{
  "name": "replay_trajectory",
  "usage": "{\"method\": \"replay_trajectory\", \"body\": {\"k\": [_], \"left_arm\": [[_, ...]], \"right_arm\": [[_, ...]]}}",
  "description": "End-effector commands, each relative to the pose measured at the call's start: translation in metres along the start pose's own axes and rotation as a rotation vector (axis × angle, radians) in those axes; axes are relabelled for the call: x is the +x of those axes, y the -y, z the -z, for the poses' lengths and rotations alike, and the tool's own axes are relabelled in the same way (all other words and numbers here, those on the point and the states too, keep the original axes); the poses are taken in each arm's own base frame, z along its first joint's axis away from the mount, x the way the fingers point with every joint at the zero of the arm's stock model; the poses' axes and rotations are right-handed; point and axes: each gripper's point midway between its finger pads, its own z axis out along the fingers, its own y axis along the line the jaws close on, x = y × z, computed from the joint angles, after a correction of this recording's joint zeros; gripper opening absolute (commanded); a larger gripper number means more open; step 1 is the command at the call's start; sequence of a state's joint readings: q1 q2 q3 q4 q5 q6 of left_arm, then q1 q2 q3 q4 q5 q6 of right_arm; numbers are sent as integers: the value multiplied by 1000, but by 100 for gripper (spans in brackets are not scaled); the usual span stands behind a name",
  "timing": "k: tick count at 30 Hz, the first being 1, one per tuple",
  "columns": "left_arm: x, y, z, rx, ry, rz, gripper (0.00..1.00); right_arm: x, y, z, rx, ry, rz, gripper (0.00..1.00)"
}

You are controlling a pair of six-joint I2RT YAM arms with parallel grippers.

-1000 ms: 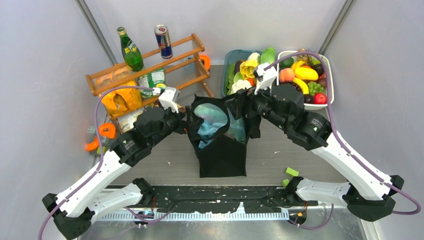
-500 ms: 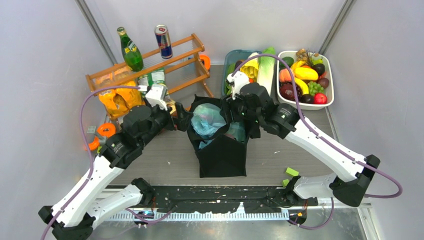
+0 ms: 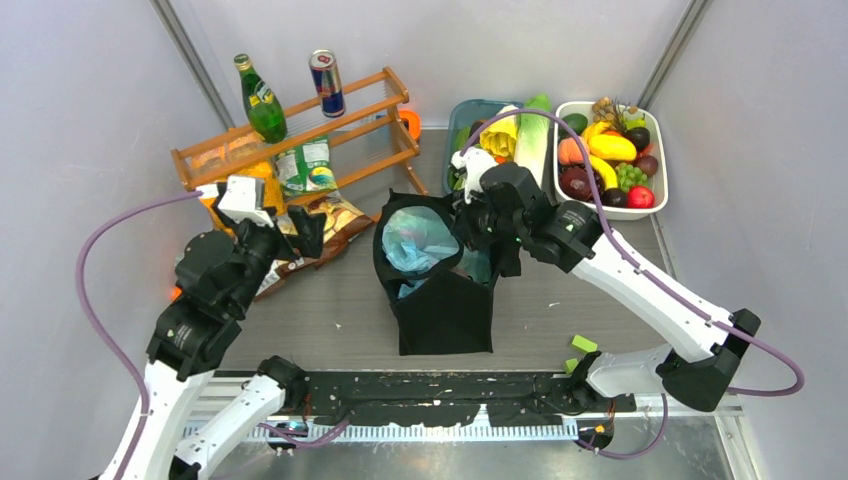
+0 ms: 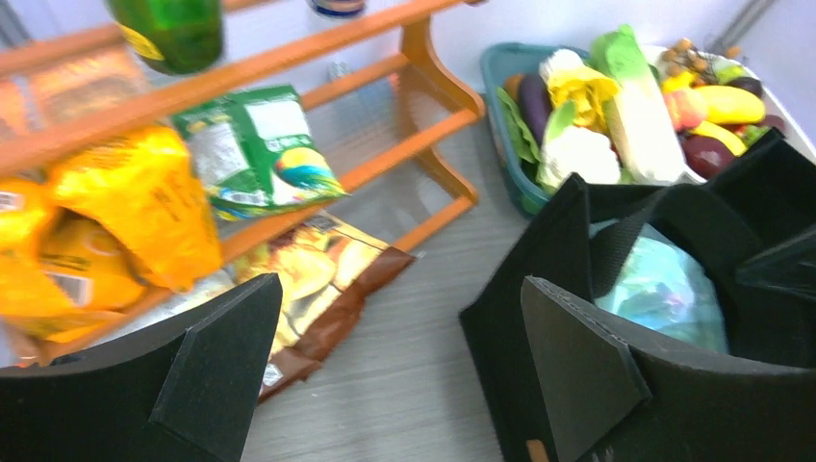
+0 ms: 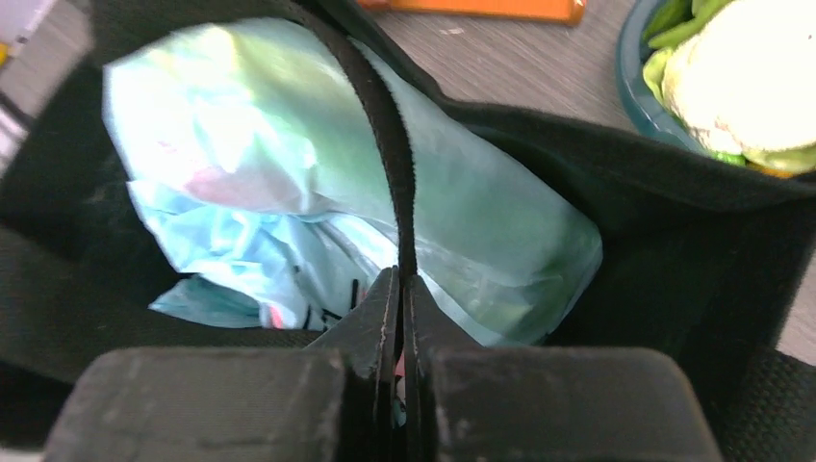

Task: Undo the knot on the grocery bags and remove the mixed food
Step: Pick up the takeout bag from the takeout bag.

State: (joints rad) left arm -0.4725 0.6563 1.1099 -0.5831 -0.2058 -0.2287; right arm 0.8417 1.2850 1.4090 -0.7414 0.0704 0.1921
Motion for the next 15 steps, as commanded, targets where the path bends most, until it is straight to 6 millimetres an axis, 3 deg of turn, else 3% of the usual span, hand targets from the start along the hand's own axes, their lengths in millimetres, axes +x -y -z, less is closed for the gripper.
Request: {"method": "replay_trajectory", "body": {"k": [1, 6, 7, 8, 9, 12, 15], "left_arm": [[-29, -30, 23, -135, 87, -94, 100], [-44, -45, 41, -201, 151, -128, 100], [-46, -47, 44, -208, 160, -130, 100], [-47, -48, 46, -211, 165, -131, 100], [-49, -48, 48, -210, 171, -129, 100], [-53, -46, 54, -196, 185, -120, 100], [-57, -46, 59, -194, 203, -107, 100]], "right_arm": [[-53, -29, 43, -148, 143, -5, 5], [-102, -68, 77, -286, 271, -1, 5], [-107, -74, 74, -291, 275, 5, 5], [-120, -90, 87, -329, 314, 22, 5], [-121, -107, 83, -358, 306, 42, 5], [-152, -148, 100, -474, 391, 56, 5], [-160, -191, 87, -579, 396, 51, 5]]}}
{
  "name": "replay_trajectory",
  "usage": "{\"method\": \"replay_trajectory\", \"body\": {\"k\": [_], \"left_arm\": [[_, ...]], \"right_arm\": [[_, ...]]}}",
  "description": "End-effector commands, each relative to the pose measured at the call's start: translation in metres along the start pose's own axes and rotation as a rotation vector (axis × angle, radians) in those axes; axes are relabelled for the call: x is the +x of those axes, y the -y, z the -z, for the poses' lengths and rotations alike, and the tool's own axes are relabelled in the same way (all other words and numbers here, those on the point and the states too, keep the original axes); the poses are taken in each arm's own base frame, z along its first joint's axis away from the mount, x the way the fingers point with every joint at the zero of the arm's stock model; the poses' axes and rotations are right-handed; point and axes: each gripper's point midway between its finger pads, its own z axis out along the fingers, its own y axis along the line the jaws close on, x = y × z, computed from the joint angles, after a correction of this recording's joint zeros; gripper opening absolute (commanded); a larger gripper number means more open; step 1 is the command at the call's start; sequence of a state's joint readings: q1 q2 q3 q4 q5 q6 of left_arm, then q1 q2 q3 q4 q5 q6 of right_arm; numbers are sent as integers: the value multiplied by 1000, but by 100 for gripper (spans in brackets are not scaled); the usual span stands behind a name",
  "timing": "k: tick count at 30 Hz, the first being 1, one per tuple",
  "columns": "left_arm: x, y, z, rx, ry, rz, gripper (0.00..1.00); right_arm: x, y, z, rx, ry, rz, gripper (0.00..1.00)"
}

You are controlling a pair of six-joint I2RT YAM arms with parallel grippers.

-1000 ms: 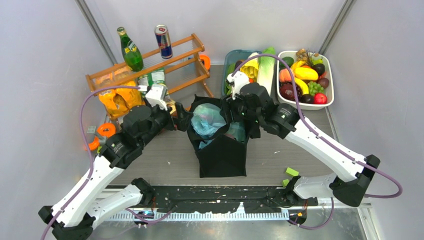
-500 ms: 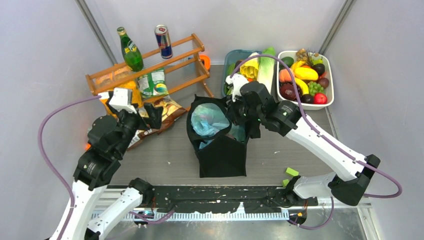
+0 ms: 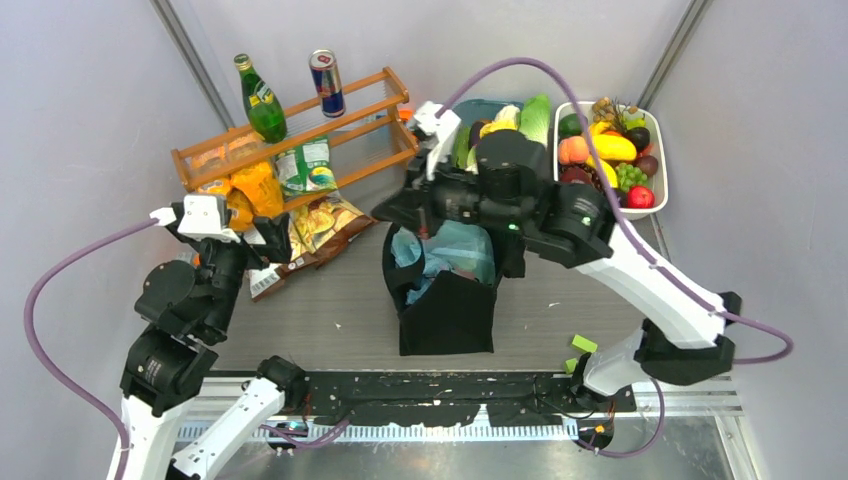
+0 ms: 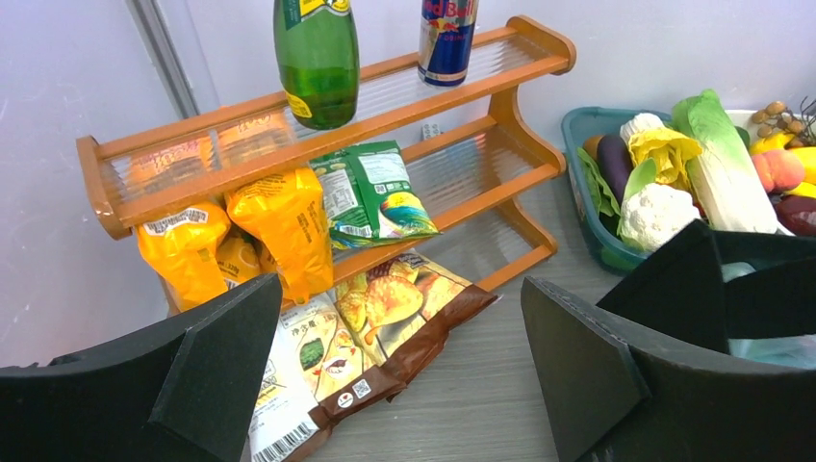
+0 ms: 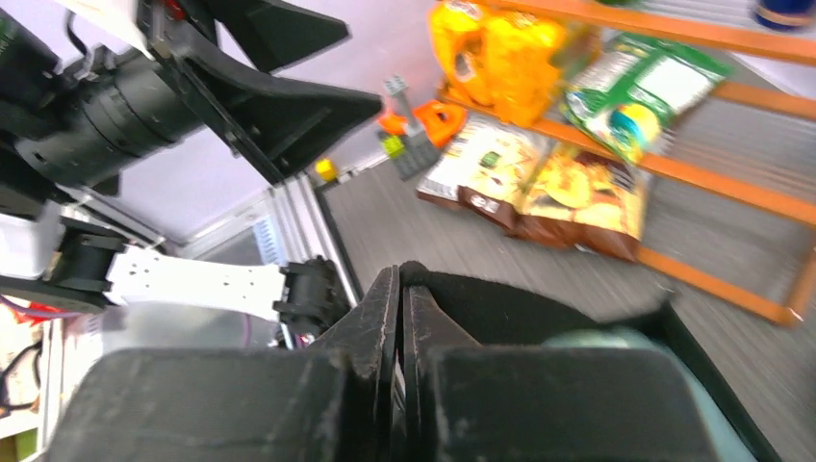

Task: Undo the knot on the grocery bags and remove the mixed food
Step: Pick up the takeout bag from the takeout bag.

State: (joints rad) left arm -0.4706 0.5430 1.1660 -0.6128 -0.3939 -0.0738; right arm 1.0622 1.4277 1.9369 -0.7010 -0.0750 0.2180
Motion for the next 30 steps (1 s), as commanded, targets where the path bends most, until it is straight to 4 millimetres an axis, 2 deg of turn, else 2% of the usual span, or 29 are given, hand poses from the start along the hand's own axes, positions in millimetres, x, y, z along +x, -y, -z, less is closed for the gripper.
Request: {"method": "replay_trajectory", "body": {"k": [1, 2, 3, 4, 5, 6, 7, 8, 9, 11, 15, 18, 19, 20, 21, 22, 23, 25, 26, 29, 30], "left_arm": [[-19, -9, 11, -25, 54, 11, 100], [-21, -11, 13, -27, 62, 15, 100], [-21, -11, 15, -29, 66, 18, 99], [-23, -12, 16, -29, 73, 21, 99], [-23, -13, 18, -30, 74, 22, 99], [-24, -13, 19, -31, 75, 21, 100], [-24, -14, 20, -32, 73, 19, 100], [-23, -14, 20, -33, 69, 17, 99], [-23, -15, 21, -34, 66, 16, 99], [-21, -16, 22, -39, 60, 13, 100], [-23, -21, 24, -64, 69, 23, 100], [-24, -23, 26, -73, 81, 35, 100], [-24, -20, 25, -61, 80, 37, 100], [-23, -16, 23, -41, 75, 36, 100], [-21, -11, 22, -16, 68, 36, 100], [-19, -6, 20, 10, 59, 41, 100], [-17, 2, 17, 45, 47, 47, 100], [-9, 19, 11, 112, 10, 75, 100], [-3, 31, 7, 160, -17, 98, 100], [10, 70, -1, 322, -85, 200, 100], [15, 84, -3, 381, -108, 238, 99]], "right_arm": [[-30, -50, -37, -173, 99, -23, 5], [-21, -58, -53, -190, 79, -32, 5], [-30, -66, -55, -213, 101, -32, 5], [-19, -72, -71, -223, 71, -36, 7], [-27, -77, -71, -232, 83, -33, 11], [-17, -80, -84, -233, 56, -25, 25], [-25, -81, -83, -229, 68, -14, 34], [-20, -82, -90, -227, 54, -11, 49], [-23, -83, -90, -226, 59, -2, 60], [-30, -83, -84, -221, 78, 15, 72], [-44, -81, -66, -209, 121, 39, 82], [-49, -75, -53, -182, 140, 55, 86], [-56, -72, -42, -167, 161, 71, 88], [-49, -62, -45, -121, 148, 90, 89], [-53, -55, -35, -86, 165, 98, 93], [-43, -39, -37, -12, 140, 114, 95], [-44, -29, -30, 26, 142, 116, 98], [-29, -2, -23, 115, 97, 114, 99], [-16, 16, -19, 163, 62, 102, 99], [11, 47, -6, 247, 7, 88, 99], [27, 60, -1, 279, -25, 92, 99]]}}
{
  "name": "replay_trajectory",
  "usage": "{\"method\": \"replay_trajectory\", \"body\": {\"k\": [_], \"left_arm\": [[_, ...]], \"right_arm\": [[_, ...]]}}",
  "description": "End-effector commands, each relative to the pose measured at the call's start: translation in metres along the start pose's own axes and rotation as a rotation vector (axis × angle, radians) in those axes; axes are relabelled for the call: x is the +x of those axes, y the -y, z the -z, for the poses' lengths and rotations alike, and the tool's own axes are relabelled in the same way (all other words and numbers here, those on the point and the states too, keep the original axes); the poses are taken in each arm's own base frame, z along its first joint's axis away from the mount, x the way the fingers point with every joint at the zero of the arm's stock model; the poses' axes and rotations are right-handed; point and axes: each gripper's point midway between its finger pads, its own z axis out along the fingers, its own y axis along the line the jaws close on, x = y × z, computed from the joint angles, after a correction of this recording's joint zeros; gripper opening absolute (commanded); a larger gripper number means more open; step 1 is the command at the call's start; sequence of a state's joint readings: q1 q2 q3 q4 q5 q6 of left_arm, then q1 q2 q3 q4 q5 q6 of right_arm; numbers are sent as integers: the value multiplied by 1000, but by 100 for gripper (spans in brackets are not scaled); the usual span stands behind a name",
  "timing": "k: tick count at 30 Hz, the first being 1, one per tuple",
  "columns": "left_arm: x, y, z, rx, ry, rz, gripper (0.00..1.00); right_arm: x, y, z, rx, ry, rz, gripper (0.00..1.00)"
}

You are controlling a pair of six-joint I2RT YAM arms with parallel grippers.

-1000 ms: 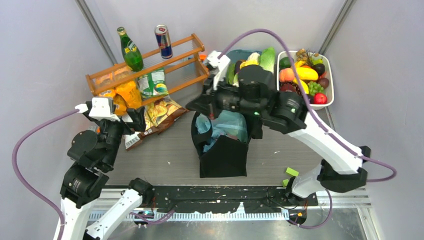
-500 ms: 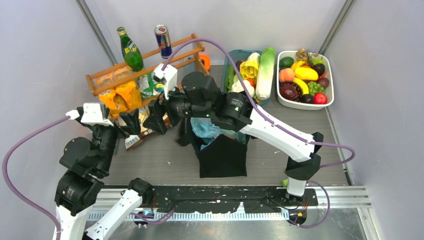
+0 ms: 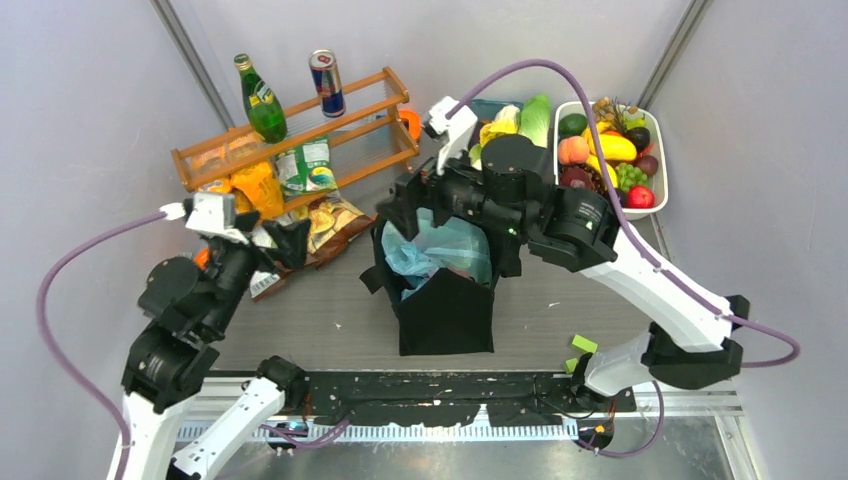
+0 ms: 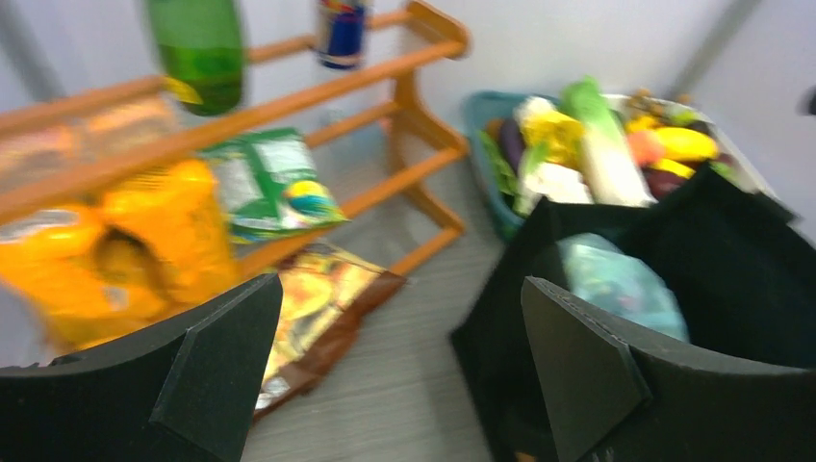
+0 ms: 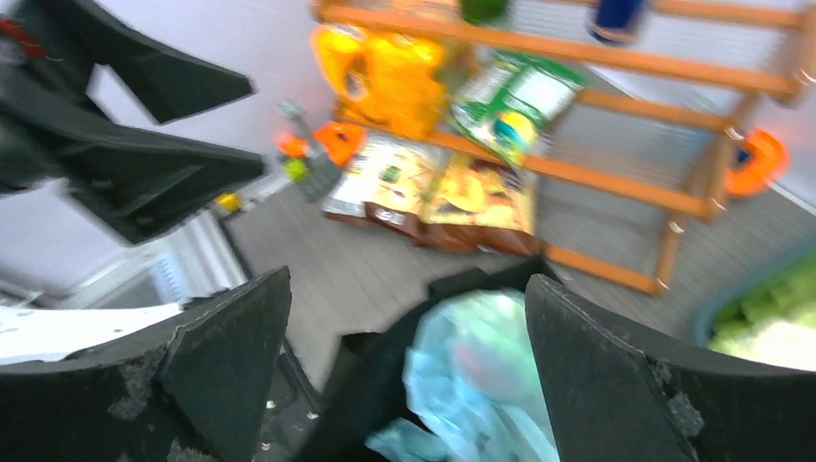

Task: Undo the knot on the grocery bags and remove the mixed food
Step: Pick up the takeout bag from the takeout bag.

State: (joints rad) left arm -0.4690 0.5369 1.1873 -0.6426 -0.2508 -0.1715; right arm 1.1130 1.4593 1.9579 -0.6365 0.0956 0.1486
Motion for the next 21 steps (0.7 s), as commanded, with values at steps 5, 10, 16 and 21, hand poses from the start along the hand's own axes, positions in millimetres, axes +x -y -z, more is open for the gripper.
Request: {"method": "replay_trajectory", "body": {"k": [5, 10, 16, 21], "left_arm": [[56, 105, -40, 470, -229, 247, 90], [74, 116, -53, 504, -282, 283, 91], [92, 121, -55, 521, -352, 297, 74], [97, 120, -49, 530, -361, 286, 62]], "right_arm": [[114, 80, 25, 243, -239, 65, 96], [147, 89, 28, 220, -255, 110, 95], [152, 94, 4, 153, -154, 292, 95], [155, 102, -7, 121, -165, 375, 95]]}}
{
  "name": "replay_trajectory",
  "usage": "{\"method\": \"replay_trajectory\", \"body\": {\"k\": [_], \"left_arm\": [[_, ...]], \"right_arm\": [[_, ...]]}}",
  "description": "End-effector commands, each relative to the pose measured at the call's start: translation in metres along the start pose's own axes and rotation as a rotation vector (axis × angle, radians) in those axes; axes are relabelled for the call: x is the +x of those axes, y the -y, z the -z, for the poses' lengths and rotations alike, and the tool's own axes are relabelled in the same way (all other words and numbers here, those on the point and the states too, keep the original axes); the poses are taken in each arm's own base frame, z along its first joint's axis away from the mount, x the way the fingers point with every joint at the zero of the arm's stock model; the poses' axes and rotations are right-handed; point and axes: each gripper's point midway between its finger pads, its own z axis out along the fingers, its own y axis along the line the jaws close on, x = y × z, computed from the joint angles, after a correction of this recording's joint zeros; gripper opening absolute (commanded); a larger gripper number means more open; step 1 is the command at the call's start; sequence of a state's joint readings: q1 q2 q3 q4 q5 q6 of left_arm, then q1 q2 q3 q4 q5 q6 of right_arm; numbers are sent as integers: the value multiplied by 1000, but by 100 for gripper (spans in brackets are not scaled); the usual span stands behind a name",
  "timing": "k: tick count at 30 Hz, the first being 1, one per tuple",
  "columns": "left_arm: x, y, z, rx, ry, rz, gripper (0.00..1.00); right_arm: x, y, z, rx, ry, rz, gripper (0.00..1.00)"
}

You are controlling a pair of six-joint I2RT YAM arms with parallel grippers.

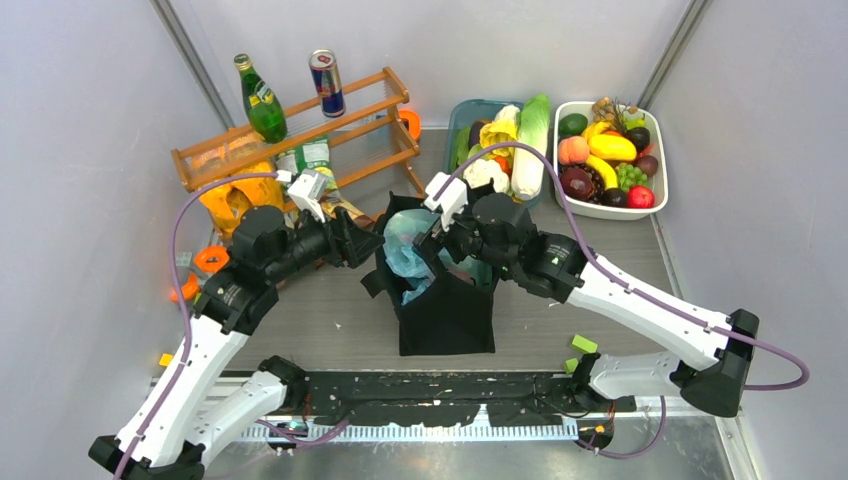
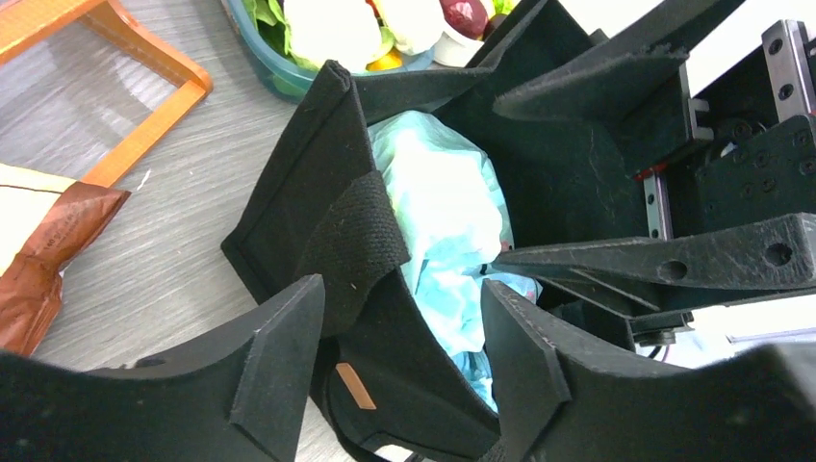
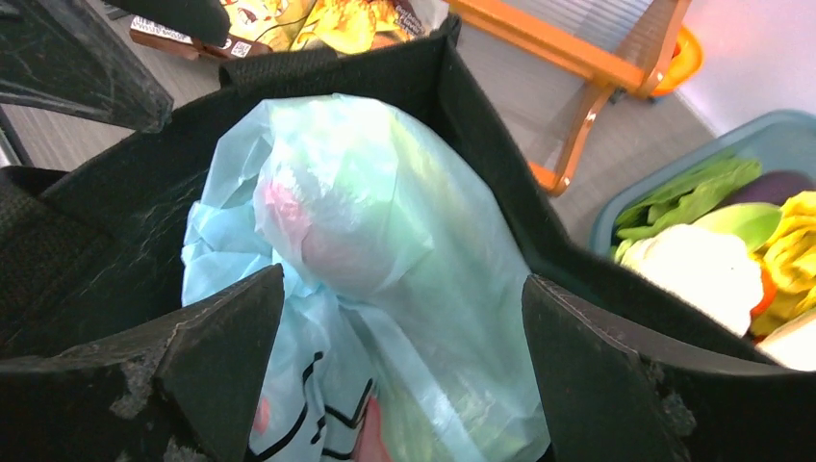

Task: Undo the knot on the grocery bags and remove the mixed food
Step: Pick up the takeout bag from the takeout bag.

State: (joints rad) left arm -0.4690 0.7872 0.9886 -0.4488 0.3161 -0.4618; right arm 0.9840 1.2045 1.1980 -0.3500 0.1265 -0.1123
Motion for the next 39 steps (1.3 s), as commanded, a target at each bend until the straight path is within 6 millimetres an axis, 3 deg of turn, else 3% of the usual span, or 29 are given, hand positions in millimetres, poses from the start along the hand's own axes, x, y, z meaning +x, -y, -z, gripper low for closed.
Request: {"method": "replay_trajectory", "body": {"k": [1, 9, 15, 16, 17, 18, 21, 28, 39], "left_arm": [[-5, 10, 3, 55, 21, -24, 61], [7, 7, -1, 52, -15, -9, 53], [8, 5, 1, 46, -19, -15, 52], [7, 5, 2, 40, -17, -21, 54], [6, 4, 4, 34, -17, -26, 54], [4, 3, 6, 21, -9, -32, 56], [-3, 3, 12, -1, 15, -37, 66], [-1, 6, 5, 15, -23, 0, 71], [12, 11, -14, 83, -79, 45, 54]], "right_arm": [[-12, -1, -13, -74, 66, 129, 96], [11, -24, -39, -231, -1, 185, 95], [22, -19, -61, -212, -26, 182, 97], [19, -16, -61, -201, -23, 180, 92], [14, -14, -60, -190, -11, 173, 78], [10, -11, -58, -176, -3, 171, 71], [-15, -4, -39, -140, 62, 157, 38], [-73, 18, 25, -42, 204, 123, 11], [-154, 46, 100, 76, 398, 75, 5]]}}
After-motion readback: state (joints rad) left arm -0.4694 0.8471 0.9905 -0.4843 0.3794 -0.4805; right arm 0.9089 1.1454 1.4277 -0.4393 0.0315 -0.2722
